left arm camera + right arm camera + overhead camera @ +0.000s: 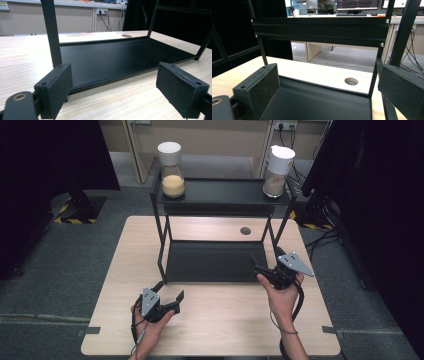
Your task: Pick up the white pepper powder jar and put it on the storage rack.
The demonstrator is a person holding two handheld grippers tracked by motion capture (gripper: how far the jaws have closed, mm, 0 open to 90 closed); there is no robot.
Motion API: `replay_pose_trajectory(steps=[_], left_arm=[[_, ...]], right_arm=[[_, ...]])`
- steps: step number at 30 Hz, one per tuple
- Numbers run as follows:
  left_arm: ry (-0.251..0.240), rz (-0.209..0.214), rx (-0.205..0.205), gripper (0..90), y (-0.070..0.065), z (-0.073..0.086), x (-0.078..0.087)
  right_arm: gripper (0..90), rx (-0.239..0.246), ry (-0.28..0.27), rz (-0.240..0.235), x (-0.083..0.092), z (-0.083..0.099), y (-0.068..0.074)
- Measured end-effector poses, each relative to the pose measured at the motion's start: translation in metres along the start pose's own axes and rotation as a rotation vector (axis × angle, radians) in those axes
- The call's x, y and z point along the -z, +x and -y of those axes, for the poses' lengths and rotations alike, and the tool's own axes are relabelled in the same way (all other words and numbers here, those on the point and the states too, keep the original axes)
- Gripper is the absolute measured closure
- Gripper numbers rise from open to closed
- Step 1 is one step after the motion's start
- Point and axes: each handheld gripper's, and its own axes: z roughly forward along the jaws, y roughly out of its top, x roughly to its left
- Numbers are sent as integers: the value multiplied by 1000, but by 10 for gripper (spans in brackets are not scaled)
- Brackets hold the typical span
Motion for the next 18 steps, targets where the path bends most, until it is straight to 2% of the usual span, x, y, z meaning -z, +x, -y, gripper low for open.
replay_pose_trajectory(steps=[18], left_arm=[[0, 0, -1, 131, 0, 0, 0]], right_arm=[[38, 8, 27, 10, 5, 15, -1]])
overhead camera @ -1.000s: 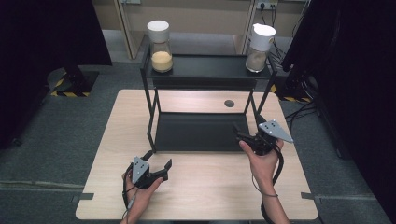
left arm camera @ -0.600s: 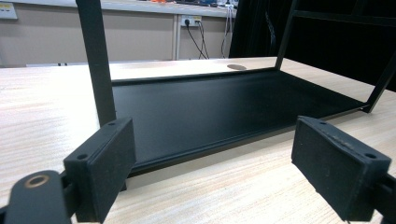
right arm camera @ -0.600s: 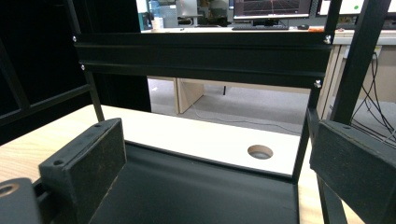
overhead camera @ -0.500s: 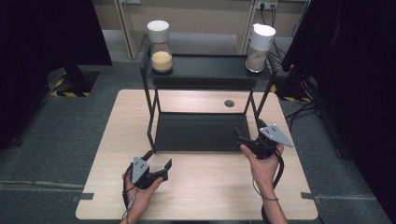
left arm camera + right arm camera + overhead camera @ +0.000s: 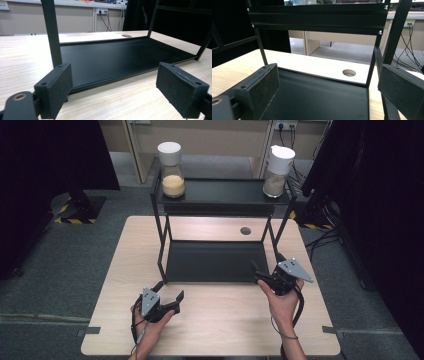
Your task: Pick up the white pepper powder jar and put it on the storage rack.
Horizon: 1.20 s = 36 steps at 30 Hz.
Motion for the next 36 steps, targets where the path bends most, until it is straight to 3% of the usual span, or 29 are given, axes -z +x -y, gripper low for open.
replay_pose_trajectory(steps=[36], left_arm=[[0, -1, 1, 131, 0, 0, 0]], right_arm=[[38, -4, 70, -16, 2, 29, -1]])
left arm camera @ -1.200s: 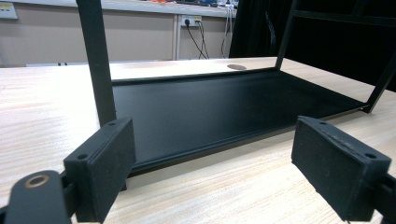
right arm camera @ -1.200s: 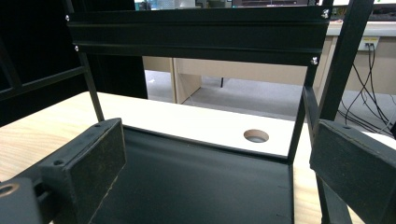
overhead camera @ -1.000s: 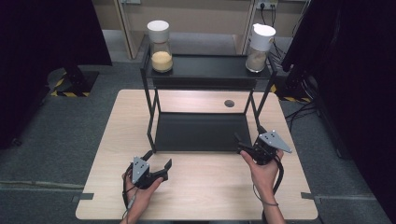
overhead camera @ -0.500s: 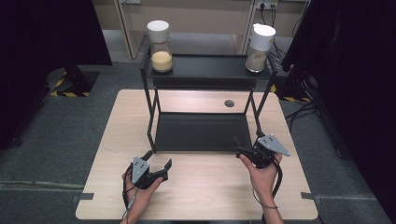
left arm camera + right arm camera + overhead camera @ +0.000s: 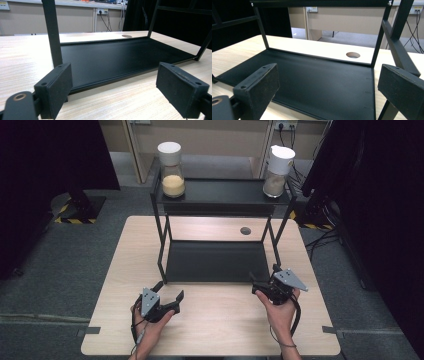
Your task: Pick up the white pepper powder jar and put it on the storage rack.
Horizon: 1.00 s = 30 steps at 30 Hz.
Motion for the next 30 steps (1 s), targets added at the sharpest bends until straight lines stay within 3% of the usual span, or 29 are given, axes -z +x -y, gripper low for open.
replay_pose_trajectory(steps=[30], left_arm=[[-2, -1, 0, 131, 0, 0, 0]], right_arm=[[38, -18, 52, -5, 2, 22, -2]])
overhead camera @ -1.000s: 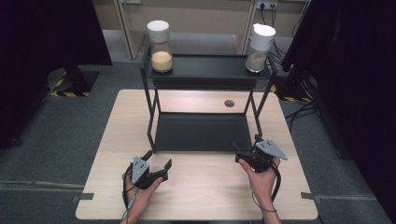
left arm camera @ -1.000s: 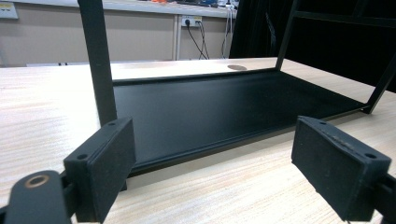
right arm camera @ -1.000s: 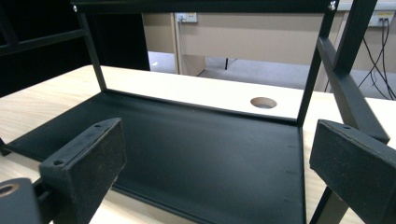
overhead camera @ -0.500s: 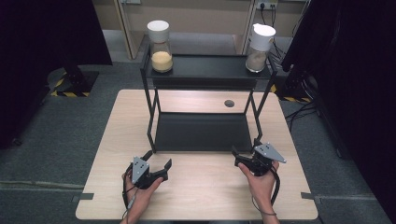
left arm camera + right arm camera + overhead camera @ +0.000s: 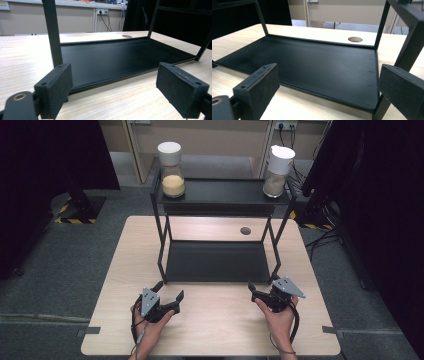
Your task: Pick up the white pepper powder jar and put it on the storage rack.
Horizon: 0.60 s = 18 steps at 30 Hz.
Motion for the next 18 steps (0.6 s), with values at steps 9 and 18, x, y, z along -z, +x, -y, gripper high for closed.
replay_pose_trajectory(steps=[9, 18], left_arm=[[0, 0, 0, 131, 0, 0, 0], [0, -1, 0, 131, 0, 0, 0]], right_arm=[[37, -4, 10, 2, 1, 5, -1], [38, -14, 27, 7, 1, 13, -3]])
